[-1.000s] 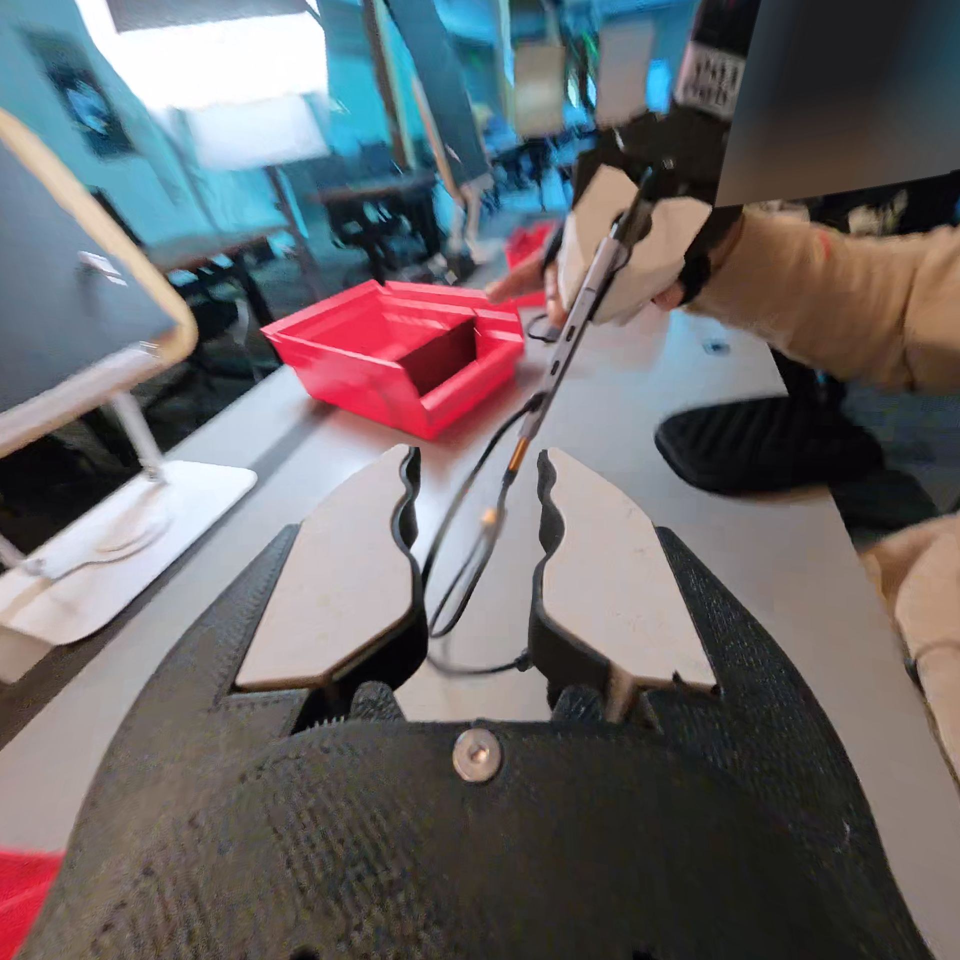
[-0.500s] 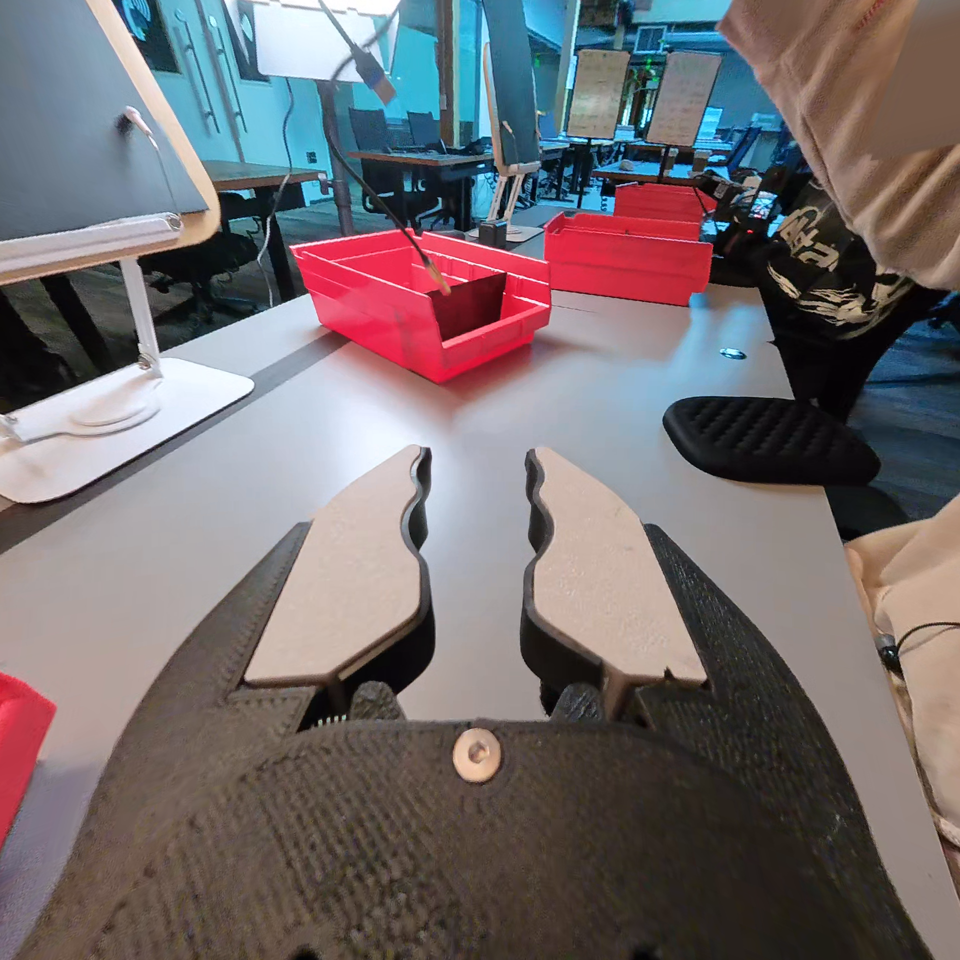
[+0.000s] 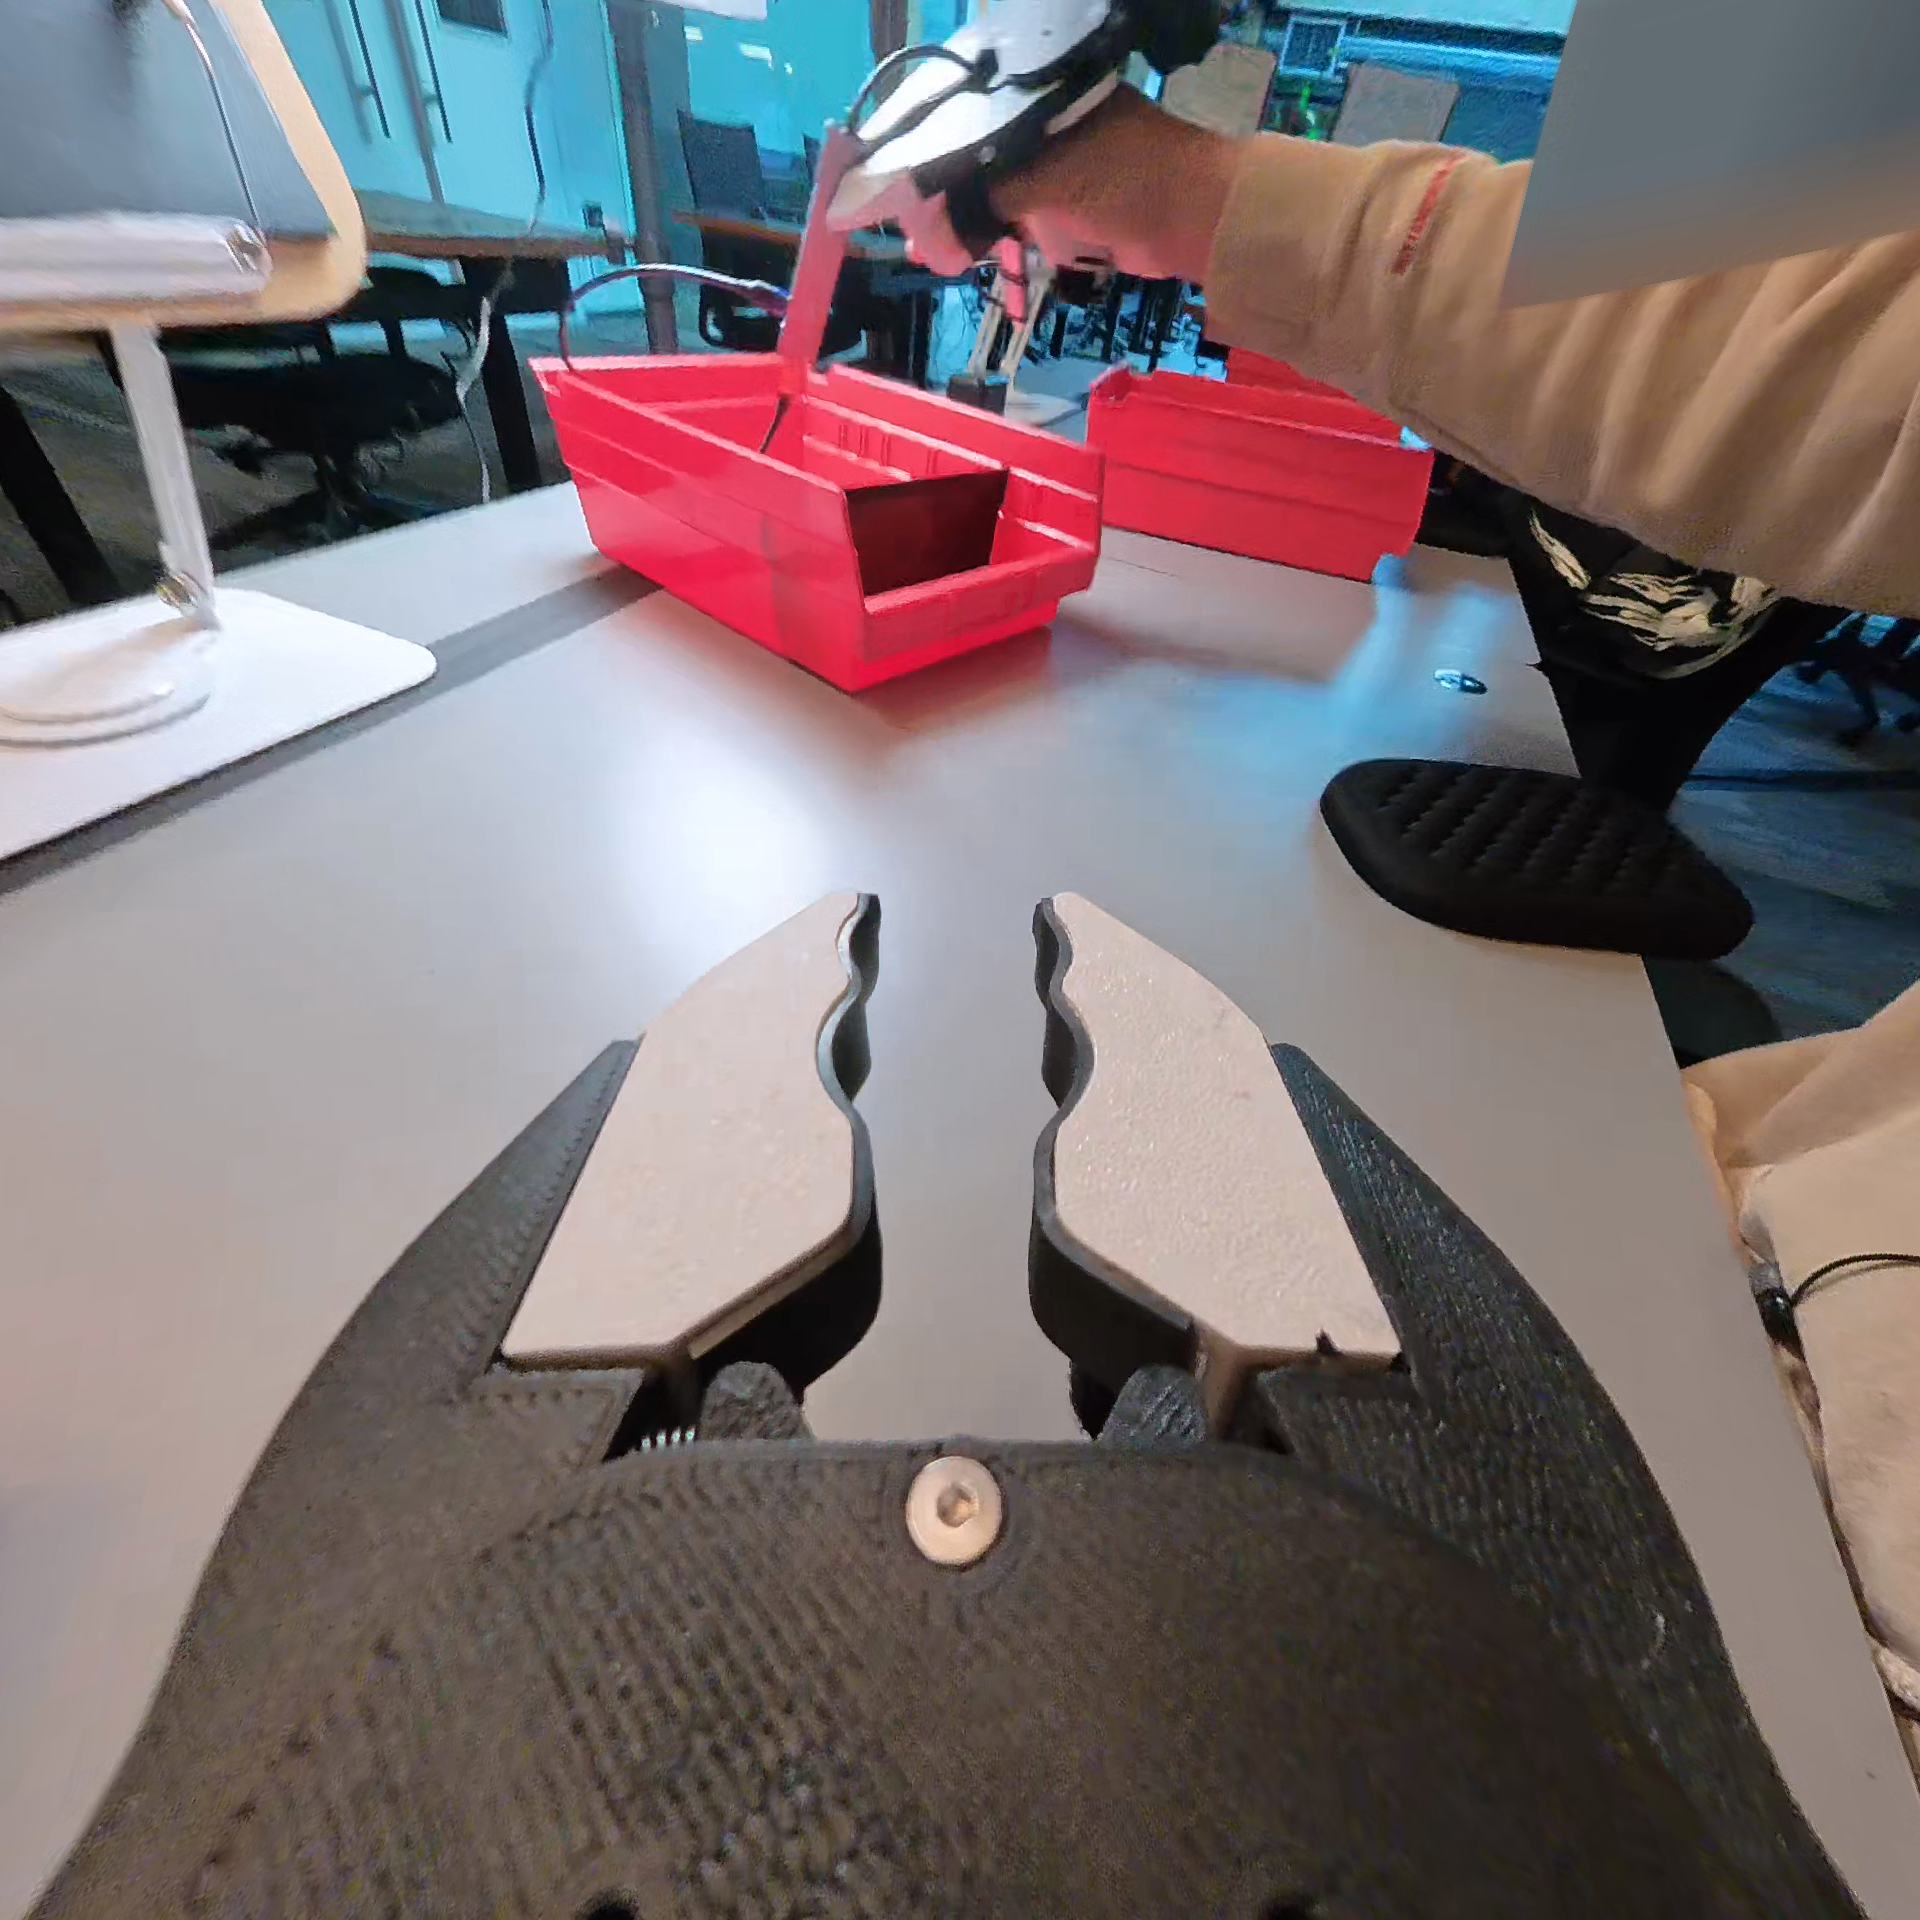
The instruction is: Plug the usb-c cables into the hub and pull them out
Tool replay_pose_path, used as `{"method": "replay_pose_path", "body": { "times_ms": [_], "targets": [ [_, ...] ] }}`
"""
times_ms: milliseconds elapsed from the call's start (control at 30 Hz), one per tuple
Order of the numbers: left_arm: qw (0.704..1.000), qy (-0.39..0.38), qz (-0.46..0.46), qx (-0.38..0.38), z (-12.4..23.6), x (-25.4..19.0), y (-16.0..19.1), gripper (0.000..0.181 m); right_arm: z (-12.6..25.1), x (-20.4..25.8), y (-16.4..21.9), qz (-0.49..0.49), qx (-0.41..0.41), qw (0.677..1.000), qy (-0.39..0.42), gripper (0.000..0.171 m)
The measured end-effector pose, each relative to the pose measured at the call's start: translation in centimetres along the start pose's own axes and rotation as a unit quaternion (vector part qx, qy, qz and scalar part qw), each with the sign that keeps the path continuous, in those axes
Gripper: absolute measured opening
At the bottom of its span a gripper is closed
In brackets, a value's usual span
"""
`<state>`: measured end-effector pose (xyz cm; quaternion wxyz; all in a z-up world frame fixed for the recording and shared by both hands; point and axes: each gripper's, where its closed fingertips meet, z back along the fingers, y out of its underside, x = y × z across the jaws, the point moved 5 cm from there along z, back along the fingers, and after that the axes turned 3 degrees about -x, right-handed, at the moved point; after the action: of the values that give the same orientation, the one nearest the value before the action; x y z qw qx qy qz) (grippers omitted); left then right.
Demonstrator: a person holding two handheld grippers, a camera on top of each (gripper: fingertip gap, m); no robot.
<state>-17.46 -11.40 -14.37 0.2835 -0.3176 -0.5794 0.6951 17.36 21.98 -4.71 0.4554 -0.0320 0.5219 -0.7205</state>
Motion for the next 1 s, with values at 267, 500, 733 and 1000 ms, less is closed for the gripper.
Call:
{"method": "replay_pose_path", "body": {
  "times_ms": [267,500,733,1000],
  "targets": [
    [0.998,0.024,0.020,0.048,-1.5,-0.3,2.7,0.029,-7.9,0.1,5.9,0.033,0.146,0.989,-0.014,0.011],
    [0.998,0.020,0.036,0.048,-1.3,0.5,3.1,0.029,-7.3,-2.5,4.0,0.050,0.164,0.985,-0.022,0.071],
    [0.998,0.021,0.036,0.048,-1.2,0.5,3.1,0.030,-2.6,-4.4,-0.6,0.038,0.111,0.993,-0.029,0.077],
    [0.997,0.031,0.029,0.058,-1.5,0.0,3.2,0.029,0.9,-0.9,3.5,0.055,0.281,0.950,-0.127,0.054]
  ]
}}
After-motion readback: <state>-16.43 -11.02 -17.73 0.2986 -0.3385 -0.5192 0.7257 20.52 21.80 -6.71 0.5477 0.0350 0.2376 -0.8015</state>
